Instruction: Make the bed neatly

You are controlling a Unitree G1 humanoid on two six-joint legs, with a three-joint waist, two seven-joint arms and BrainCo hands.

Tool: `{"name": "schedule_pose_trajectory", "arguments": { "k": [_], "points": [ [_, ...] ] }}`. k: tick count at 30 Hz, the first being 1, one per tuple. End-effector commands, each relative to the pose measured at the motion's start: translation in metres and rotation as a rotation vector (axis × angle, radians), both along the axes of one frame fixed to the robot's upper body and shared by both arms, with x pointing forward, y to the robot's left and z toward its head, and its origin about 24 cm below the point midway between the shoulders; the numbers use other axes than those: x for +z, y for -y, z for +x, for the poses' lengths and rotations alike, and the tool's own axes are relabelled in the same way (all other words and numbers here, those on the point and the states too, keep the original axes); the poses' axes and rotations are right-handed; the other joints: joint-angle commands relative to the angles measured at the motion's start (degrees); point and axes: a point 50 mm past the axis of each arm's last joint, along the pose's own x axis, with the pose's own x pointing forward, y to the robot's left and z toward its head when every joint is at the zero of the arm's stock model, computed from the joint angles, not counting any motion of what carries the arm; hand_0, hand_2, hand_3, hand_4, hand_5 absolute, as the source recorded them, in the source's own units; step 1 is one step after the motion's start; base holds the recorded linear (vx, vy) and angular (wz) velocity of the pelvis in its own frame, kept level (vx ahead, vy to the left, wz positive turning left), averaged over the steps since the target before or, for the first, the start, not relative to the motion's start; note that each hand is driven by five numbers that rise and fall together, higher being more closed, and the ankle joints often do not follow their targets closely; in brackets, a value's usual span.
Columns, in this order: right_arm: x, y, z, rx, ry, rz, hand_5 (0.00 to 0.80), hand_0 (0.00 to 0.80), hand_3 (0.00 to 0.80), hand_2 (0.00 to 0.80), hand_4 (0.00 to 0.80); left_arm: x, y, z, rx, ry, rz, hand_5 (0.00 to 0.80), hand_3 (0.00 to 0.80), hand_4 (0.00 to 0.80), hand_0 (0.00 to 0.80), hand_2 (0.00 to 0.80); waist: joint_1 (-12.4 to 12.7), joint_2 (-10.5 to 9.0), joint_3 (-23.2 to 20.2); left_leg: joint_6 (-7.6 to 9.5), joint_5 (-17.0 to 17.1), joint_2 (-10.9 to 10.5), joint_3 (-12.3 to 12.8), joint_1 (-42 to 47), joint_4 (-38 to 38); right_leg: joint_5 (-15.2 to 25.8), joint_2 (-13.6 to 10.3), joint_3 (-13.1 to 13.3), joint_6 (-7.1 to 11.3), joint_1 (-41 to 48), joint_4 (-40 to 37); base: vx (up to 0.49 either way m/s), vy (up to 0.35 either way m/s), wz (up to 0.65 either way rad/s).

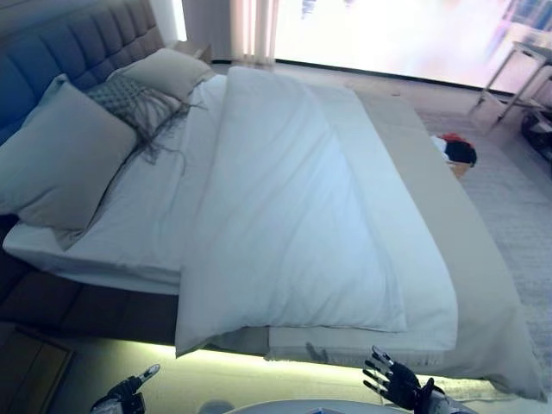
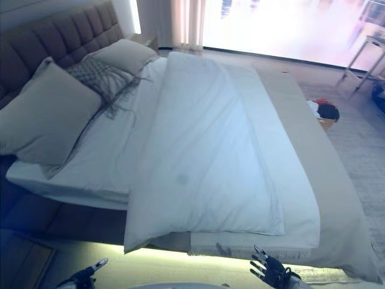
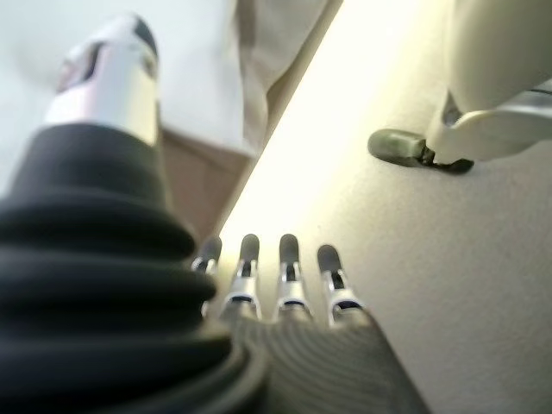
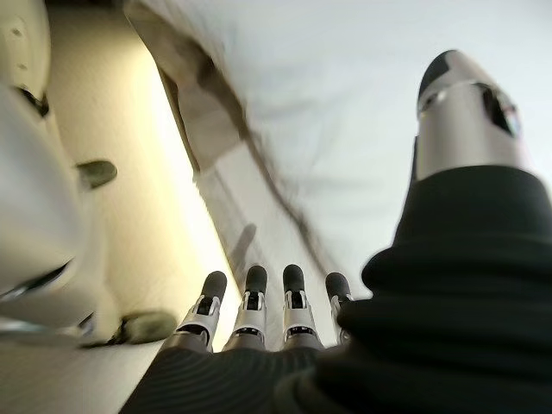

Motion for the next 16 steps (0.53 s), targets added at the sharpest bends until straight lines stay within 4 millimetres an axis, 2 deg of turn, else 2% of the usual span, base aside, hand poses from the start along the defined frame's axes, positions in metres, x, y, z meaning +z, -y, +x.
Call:
{"name": "schedule_pose_trajectory", "arguments": {
  "k": [1,3,5,8,16],
  "points": [
    [-0.002,-0.008,0.015,-0.142,0.030,-0.016,0.000,0.000,0.000,0.000,0.000,-0.009,0.025,0.009,-0.189,-0.053,0.011,0.000,0.000,0.000,0.000,0.000,-0.1,2.31,1.7,1.21,1.7,-0.4,-1.1,0.5,-3.7,2.8,-1.4,0.0,2.16,0.0,-2.2,0.094,-0.049,-0.15],
    [-0.005,-0.010,0.007,-0.221,-0.007,-0.024,0.000,0.000,0.000,0.000,0.000,-0.012,0.035,0.009,-0.224,-0.068,0.000,0.000,0.000,0.000,0.000,0.000,-0.8,2.56,1.4,1.24,1.4,-0.5,-0.9,0.5,-3.7,2.4,-0.8,0.5,1.77,0.2,-2.2,0.079,-0.035,-0.12],
    [-0.010,-0.012,-0.010,-0.292,-0.073,-0.034,0.000,0.000,0.000,0.000,0.000,-0.016,0.048,0.008,-0.239,-0.076,-0.032,0.000,0.000,0.000,0.000,0.000,-1.7,2.90,1.2,1.38,1.2,-0.5,-0.8,0.8,-3.7,1.8,-0.1,1.1,1.29,0.7,-2.2,0.095,-0.037,-0.10],
    [-0.015,-0.020,-0.024,-0.271,-0.134,-0.041,0.000,0.000,0.000,0.000,0.000,-0.021,0.062,0.007,-0.249,-0.079,-0.070,0.000,0.000,0.000,0.000,0.000,-2.4,3.31,1.2,1.39,1.1,-0.2,-0.3,1.5,-3.7,1.2,0.3,1.6,0.77,1.4,-2.2,0.084,-0.028,-0.09],
    [-0.016,-0.029,-0.016,-0.167,-0.126,-0.066,0.000,0.000,0.000,0.000,0.000,-0.027,0.081,-0.005,-0.219,-0.125,-0.149,0.000,0.000,0.000,0.000,0.000,-2.7,3.55,1.1,1.22,1.3,0.2,0.0,2.6,-3.7,0.3,0.9,2.1,0.16,2.7,-2.2,0.053,-0.043,-0.07]
  ]
}}
